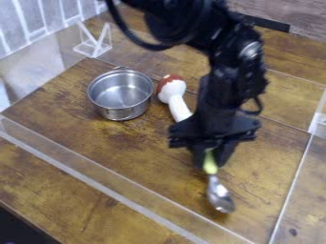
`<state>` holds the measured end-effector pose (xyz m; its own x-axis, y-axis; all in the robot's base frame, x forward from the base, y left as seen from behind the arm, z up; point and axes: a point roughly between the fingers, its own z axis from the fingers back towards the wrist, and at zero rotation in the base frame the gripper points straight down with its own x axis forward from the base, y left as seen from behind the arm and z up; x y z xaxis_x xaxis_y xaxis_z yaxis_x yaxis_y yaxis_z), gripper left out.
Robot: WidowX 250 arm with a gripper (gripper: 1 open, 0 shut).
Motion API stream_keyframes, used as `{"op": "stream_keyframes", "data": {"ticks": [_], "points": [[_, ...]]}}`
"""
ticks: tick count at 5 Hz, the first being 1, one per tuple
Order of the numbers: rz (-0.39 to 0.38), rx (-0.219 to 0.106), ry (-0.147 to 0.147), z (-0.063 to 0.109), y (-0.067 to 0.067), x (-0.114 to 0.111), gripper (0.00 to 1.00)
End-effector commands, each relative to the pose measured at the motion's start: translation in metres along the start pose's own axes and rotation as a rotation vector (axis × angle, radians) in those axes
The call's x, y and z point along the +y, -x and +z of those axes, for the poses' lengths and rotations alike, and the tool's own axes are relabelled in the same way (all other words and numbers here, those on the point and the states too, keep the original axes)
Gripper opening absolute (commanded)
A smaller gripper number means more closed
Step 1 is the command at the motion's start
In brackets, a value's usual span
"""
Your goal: Move the green spoon to the left
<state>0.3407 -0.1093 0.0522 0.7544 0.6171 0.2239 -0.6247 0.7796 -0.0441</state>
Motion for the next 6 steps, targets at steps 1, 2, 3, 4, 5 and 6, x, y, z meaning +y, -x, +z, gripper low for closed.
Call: {"op": "stream_keyframes", "data": {"ticks": [1,2,3,4,5,6], "points": [[0.074,0.001,0.016,0.015,0.001,-0.020,0.00],[0.124,0.008,-0.003,0.019,0.002,-0.022,0.00],[0.148,0.011,-0.012,0.001,0.009,-0.023,0.00],[0.158,0.015,-0.011,-0.003,0.011,-0.024,0.00],[0.145,-0.006,-0.010,0.012,0.015,-0.037,0.00],[0.153,-0.040,0.008,0.036,0.005,-0.046,0.00]]}}
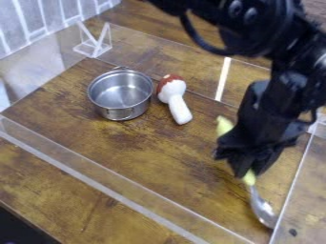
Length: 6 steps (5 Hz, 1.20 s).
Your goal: Move the green spoon to the left
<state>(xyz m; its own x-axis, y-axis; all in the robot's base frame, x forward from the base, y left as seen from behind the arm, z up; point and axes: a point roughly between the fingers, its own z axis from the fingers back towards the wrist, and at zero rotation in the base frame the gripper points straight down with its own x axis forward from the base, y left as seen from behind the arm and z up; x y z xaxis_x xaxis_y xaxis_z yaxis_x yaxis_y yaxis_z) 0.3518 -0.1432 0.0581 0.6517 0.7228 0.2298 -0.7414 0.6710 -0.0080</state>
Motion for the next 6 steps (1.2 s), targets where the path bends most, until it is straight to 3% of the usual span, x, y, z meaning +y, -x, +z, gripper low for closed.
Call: {"op": "stream_keyframes", "data": {"ticks": [1,2,3,4,6], "points": [[0.025,-0.059,0.087,0.054,-0.028,-0.007,0.00],[0.052,-0.090,0.096,0.080,-0.052,-0.001,0.00],[0.151,-0.121,0.090,0.094,-0.079,0.018,0.00],[0.305,-0.130,0.067,0.091,-0.109,0.045,0.00],[0.489,-0.151,0.053,0.080,-0.164,0.076,0.00]]}}
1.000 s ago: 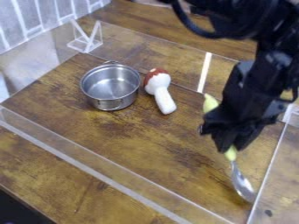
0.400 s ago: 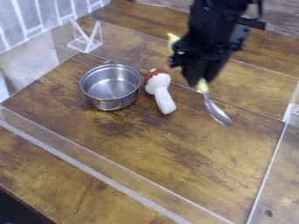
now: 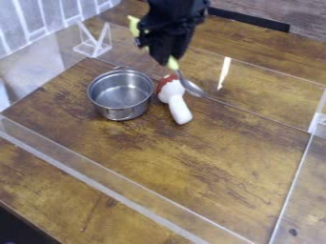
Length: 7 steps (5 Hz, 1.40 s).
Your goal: Move the green spoon to the left
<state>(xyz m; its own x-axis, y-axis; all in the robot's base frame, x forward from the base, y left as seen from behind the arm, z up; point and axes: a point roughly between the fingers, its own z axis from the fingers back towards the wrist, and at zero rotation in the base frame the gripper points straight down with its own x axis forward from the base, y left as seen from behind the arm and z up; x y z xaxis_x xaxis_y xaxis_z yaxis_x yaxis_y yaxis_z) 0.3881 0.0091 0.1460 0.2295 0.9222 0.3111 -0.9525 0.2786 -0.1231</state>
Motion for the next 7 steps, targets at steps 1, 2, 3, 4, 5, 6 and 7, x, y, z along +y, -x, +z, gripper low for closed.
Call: {"op": "stream_keyframes", "data": {"ticks": [1,2,3,4,5,6,7], "points": [[0.062,-0.028,0.072,0.006,-0.039,-0.004,0.00],[0.060,-0.040,0.076,-0.005,-0.058,-0.005,0.00],[0.080,-0.052,0.070,-0.025,-0.085,-0.017,0.00],[0.101,-0.062,0.066,-0.043,-0.109,-0.028,0.00],[0.112,-0.066,0.065,-0.047,-0.126,-0.027,0.00],[0.121,-0.062,0.063,-0.046,-0.135,-0.024,0.00],[0.139,-0.057,0.060,-0.046,-0.141,-0.019,0.00]]}}
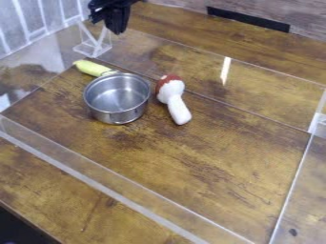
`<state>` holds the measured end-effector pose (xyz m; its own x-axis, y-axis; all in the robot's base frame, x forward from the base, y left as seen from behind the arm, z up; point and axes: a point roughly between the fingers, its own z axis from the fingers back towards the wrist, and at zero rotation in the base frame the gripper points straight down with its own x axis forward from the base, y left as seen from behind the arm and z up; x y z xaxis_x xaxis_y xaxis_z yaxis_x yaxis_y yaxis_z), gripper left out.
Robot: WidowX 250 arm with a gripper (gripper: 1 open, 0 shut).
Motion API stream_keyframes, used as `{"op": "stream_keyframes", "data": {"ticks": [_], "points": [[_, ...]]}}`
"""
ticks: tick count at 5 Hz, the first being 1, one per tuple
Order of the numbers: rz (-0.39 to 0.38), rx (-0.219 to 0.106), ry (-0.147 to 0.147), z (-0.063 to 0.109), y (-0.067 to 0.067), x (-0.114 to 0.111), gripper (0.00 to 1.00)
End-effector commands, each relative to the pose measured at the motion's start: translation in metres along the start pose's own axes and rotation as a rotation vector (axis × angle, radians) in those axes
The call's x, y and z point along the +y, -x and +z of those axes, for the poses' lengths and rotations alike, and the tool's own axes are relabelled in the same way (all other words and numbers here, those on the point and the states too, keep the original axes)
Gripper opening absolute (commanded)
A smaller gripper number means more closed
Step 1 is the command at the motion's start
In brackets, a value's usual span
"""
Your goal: Move the green spoon to the left
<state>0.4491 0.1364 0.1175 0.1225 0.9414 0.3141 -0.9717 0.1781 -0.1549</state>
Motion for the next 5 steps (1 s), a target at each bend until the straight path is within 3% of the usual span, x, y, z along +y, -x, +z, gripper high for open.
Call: {"op": "stream_keyframes", "data": {"ticks": [1,3,5], "points": [[0.060,-0.025,0.052,0.028,-0.021,0.004,0.00],[0.145,-0.011,0.012,0.024,-0.034,0.023,0.00],[0.255,0.007,-0.027,0.045,-0.035,0.024,0.00]]}}
